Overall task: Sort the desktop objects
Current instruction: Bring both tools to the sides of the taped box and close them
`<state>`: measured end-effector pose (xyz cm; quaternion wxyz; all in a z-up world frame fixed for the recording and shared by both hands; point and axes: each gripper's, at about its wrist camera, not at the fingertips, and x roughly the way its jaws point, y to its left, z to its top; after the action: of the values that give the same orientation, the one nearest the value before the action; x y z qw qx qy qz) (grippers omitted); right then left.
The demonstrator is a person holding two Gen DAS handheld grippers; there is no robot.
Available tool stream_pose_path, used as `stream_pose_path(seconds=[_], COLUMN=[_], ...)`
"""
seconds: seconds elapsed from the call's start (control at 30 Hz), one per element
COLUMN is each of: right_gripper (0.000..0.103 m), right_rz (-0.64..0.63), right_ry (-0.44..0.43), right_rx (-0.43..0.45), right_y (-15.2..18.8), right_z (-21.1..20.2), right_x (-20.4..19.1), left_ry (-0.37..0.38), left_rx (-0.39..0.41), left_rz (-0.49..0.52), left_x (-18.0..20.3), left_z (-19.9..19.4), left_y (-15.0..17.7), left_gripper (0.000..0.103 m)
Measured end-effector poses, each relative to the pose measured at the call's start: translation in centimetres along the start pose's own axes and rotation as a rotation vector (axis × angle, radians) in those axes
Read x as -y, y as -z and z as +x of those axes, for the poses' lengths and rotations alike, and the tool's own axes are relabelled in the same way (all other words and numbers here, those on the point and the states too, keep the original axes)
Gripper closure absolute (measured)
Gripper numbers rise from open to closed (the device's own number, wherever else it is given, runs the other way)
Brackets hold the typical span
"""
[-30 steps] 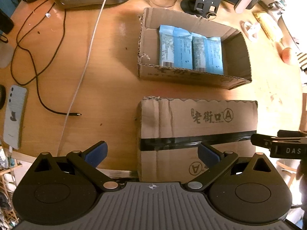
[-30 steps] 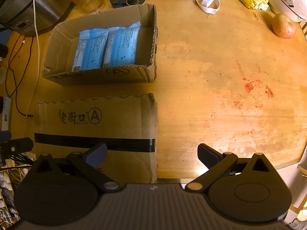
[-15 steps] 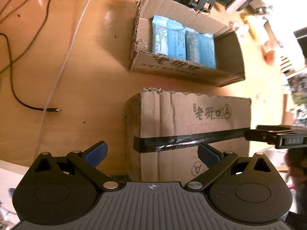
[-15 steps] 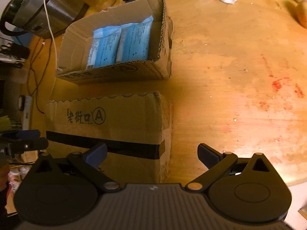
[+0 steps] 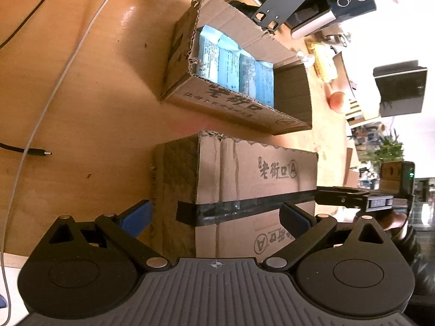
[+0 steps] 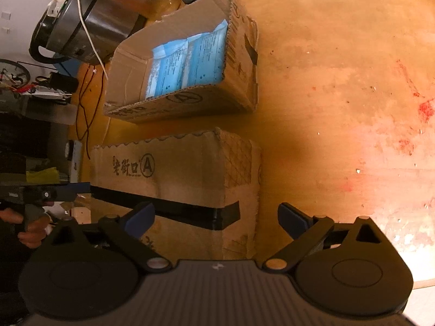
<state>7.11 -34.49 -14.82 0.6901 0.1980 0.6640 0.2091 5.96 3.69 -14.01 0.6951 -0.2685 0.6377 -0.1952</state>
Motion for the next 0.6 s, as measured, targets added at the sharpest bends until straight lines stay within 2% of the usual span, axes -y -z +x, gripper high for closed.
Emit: stream_pose_path(seconds=[0.1, 0.13, 0.17, 0.23, 0.3, 0.4, 0.43, 0.6], right_gripper=[0.006, 0.006, 0.008, 0.016, 0.037, 0.063, 0.068, 0.071], right_rz=[0.012, 0.016, 0.019, 0.024, 0.022, 0.012, 0.013, 0.018], right_ry=[-0.028, -0.038, -0.047, -0.057, -0.062, -0.098, -0.105, -0.126], right_rx=[0.001, 0.002, 0.002, 0.001, -0.004, -0.008, -0.007, -0.01], right_y=[0.0, 0.0, 0.0, 0.0, -0.1, -0.1, -0.1, -0.2], right_z=[-0.1, -0.1, -0.2, -0.2, -0.2, -0.2, -0.2, -0.2], right_x=[0.6, 0.7, 0.9, 1.3, 1.5, 1.7, 1.6, 1.6], left_ry=[0.011, 0.013, 0.013, 0.006, 0.005, 0.014, 0.018, 0.018], left_rx=[-0.004, -0.006, -0.009, -0.016, -0.022, -0.031, -0.032, -0.024], left_rz=[0.008, 0.011, 0.014, 0.018, 0.016, 0.008, 0.007, 0.001], left_x=[-0.4, -0.6, -0.7, -1.1, -1.3, -1.7, -1.8, -1.7], left_z=[0.1, 0.2, 0.3, 0.5, 0.8, 1.3, 1.4, 1.5], left_y=[-0.1, -0.1, -0.1, -0.1, -0.2, -0.2, -0.2, -0.1], left_gripper=[0.003, 0.014, 0.019, 0.023, 0.035, 0.053, 0.053, 0.053])
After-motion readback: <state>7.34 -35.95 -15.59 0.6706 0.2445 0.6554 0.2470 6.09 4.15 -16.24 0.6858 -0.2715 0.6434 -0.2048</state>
